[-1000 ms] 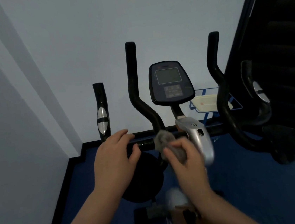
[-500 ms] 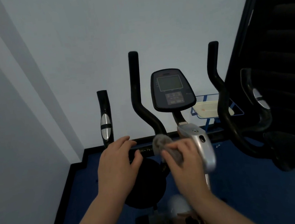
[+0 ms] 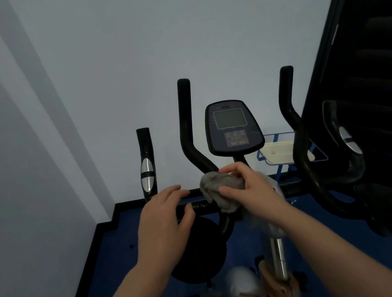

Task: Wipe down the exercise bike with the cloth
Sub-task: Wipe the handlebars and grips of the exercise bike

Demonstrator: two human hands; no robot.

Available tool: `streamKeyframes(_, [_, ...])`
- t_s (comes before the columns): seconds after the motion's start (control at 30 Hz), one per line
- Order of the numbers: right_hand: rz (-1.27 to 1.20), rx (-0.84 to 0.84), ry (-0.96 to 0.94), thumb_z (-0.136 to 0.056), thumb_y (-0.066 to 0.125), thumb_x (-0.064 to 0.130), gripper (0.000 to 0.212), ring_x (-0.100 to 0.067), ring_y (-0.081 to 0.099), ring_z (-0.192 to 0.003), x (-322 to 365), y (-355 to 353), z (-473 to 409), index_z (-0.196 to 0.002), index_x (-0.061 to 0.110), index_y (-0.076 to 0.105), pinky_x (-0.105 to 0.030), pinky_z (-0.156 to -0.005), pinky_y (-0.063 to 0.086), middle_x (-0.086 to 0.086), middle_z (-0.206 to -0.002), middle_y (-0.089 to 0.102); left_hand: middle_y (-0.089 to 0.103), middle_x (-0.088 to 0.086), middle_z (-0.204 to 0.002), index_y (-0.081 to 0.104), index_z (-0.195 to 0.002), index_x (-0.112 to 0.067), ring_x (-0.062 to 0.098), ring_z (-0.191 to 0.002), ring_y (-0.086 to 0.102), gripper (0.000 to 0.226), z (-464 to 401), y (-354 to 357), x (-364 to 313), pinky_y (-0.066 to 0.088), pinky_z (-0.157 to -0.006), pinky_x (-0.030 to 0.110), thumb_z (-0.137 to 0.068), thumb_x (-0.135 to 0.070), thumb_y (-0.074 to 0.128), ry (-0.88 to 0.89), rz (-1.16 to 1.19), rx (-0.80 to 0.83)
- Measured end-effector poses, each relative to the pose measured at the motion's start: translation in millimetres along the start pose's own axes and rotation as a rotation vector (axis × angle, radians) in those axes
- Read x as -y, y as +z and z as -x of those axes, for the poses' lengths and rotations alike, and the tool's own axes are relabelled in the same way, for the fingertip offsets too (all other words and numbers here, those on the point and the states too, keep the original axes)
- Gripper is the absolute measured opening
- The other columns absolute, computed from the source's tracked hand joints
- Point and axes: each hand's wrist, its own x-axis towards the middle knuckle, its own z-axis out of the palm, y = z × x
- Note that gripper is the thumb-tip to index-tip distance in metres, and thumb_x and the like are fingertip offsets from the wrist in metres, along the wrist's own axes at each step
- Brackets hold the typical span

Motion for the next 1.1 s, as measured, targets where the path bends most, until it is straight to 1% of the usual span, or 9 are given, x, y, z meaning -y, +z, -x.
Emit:
streamKeyframes(0.1, [0.112, 0.02, -0.073, -0.081, 0.075, 0.008, 0.032, -0.016, 0.066, -0.094, 15, -14, -5, -0.111, 0.016, 0.064, -0.027, -0.082, 0.056, -0.009, -0.103, 0.066, 0.057, -0.026, -0.122, 0.062, -0.115, -0.036, -0.009, -0.115, 0.049, 0.026, -8, -8, -7, 0.042, -0.099, 0.017, -0.09, -0.031, 0.061, -0.006, 0.303, -0.013])
streamKeyframes(0.2, [0.094, 0.113, -0.158, -0.079, 0.076, 0.009, 0.023, -0.012, 0.068, -0.09, 38, -28, -11, -0.099, 0.017, 0.068, -0.026, -0.078, 0.055, 0.001, -0.093, 0.072, 0.053, -0.027, -0.126, 0.052, -0.129, -0.041, -0.013, -0.119, 0.045, 0.053, -28, -16, -22, 0.036, -0.094, 0.003, -0.08, -0.059, 0.059, -0.035, 0.527, 0.174])
streamKeyframes(0.33, [0.129, 0.261, -0.157, -0.087, 0.069, 0.015, 0.019, -0.017, 0.07, -0.088, 67, -49, -18, -0.101, 0.019, 0.055, -0.027, -0.074, 0.055, -0.001, -0.093, 0.073, 0.07, -0.01, -0.105, 0.067, -0.102, -0.029, 0.01, -0.107, 0.063, 0.029, -59, -27, -36, 0.047, -0.1, 0.039, -0.077, -0.042, 0.075, -0.03, 0.704, 0.294])
streamKeyframes(0.47, [0.565, 0.124, -0.249, -0.081, 0.075, 0.031, 0.021, -0.013, 0.065, -0.087, 80, -62, -23, -0.092, 0.027, 0.058, -0.032, -0.077, 0.052, 0.008, -0.087, 0.071, 0.066, -0.005, -0.066, 0.059, -0.071, -0.029, 0.004, -0.055, 0.058, 0.019, -80, -45, -41, 0.044, -0.049, 0.018, -0.073, -0.032, 0.078, -0.043, 0.751, 0.311])
streamKeyframes(0.67, [0.982, 0.072, -0.309, -0.066, 0.07, 0.064, 0.039, -0.011, 0.039, -0.094, 88, -71, -25, -0.072, 0.031, 0.05, -0.033, -0.08, 0.033, 0.014, -0.088, 0.056, 0.073, -0.001, -0.081, 0.069, -0.089, -0.02, 0.01, -0.075, 0.069, 0.014, -99, -58, -45, 0.052, -0.063, 0.021, -0.079, -0.023, 0.077, -0.024, 0.624, 0.24])
streamKeyframes(0.8, [0.509, 0.177, -0.184, -0.072, 0.083, 0.026, 0.04, -0.017, 0.054, -0.08, 83, -72, -28, -0.082, 0.023, 0.045, -0.032, -0.07, 0.045, 0.003, -0.084, 0.058, 0.073, -0.012, -0.091, 0.071, -0.097, -0.028, 0.001, -0.087, 0.067, 0.018, -104, -56, -45, 0.051, -0.074, 0.018, -0.082, -0.02, 0.075, 0.048, 0.549, 0.21])
streamKeyframes(0.9, [0.266, 0.341, -0.071, -0.073, 0.082, 0.005, 0.052, -0.017, 0.067, -0.095, 70, -66, -29, -0.11, 0.023, 0.051, -0.034, -0.082, 0.057, 0.0, -0.105, 0.068, 0.071, -0.017, -0.095, 0.069, -0.1, -0.034, -0.002, -0.094, 0.063, 0.025, -106, -54, -48, 0.048, -0.082, 0.018, -0.085, -0.013, 0.07, 0.139, 0.481, 0.247])
streamKeyframes(0.97, [0.255, 0.424, -0.057, -0.074, 0.081, 0.005, 0.059, -0.013, 0.066, -0.104, 62, -59, -32, -0.123, 0.024, 0.054, -0.034, -0.089, 0.056, 0.001, -0.114, 0.067, 0.07, -0.015, -0.098, 0.068, -0.104, -0.033, -0.001, -0.097, 0.063, 0.031, -107, -53, -50, 0.049, -0.086, 0.02, -0.086, -0.007, 0.068, 0.188, 0.431, 0.282])
streamKeyframes(1.1, [0.237, 0.476, -0.061, -0.077, 0.079, 0.026, 0.038, -0.018, 0.067, -0.102, 55, -60, -38, -0.111, 0.013, 0.066, -0.04, -0.096, 0.052, -0.004, -0.108, 0.071, 0.072, -0.011, -0.094, 0.067, -0.109, -0.028, -0.002, -0.094, 0.063, 0.034, -113, -59, -48, 0.049, -0.083, 0.014, -0.087, -0.002, 0.065, 0.218, 0.387, 0.356])
